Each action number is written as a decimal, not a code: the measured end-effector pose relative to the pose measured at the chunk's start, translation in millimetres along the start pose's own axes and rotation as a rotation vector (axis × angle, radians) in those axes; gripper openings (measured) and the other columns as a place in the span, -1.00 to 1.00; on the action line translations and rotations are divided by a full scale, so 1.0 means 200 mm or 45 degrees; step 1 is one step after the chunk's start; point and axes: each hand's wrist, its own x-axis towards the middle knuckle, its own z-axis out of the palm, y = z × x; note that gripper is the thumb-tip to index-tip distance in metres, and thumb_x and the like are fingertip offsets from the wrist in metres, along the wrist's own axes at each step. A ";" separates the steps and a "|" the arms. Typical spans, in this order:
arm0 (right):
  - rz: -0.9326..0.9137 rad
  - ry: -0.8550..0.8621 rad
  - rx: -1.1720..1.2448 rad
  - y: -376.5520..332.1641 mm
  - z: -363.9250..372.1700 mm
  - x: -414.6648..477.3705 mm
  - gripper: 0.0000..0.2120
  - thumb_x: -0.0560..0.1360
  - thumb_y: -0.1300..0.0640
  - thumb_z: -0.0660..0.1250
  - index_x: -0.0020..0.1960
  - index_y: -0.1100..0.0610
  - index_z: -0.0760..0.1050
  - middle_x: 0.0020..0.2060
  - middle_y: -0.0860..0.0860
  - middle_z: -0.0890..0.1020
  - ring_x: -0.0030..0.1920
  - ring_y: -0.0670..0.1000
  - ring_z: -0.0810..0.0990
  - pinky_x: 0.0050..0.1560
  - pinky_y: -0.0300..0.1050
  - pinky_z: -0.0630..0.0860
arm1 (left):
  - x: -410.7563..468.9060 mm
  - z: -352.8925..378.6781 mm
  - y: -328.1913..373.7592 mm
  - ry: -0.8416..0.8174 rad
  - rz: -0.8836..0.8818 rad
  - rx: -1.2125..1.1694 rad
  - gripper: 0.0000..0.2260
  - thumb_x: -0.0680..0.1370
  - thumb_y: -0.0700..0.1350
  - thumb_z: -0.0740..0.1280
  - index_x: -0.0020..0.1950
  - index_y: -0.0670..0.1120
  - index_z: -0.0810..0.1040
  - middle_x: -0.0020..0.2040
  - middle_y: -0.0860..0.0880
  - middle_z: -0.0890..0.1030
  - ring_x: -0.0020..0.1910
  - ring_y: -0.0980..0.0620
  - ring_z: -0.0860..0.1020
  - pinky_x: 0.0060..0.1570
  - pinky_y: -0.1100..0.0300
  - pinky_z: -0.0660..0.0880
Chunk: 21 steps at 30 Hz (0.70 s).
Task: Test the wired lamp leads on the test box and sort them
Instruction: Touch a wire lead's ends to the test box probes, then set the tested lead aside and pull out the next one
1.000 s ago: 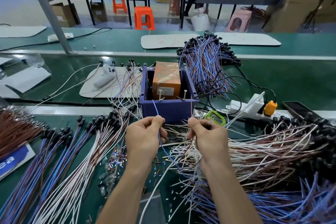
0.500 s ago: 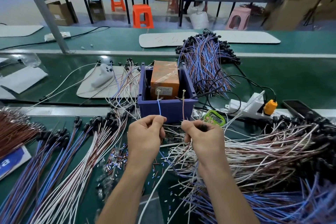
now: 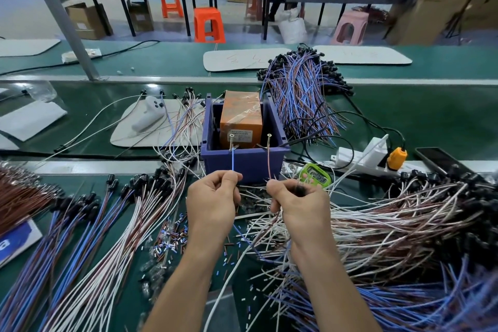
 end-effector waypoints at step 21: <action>0.017 0.068 0.025 0.01 -0.02 0.00 -0.68 0.50 0.20 0.50 -0.43 0.07 0.62 -0.55 0.04 0.54 -0.53 -0.08 0.41 -0.43 -0.37 0.43 | 0.00 -0.01 -0.01 -0.009 0.019 0.044 -0.74 0.63 -0.09 0.36 -0.19 0.15 0.72 -0.46 0.03 0.57 -0.53 0.11 0.38 -0.44 0.15 0.32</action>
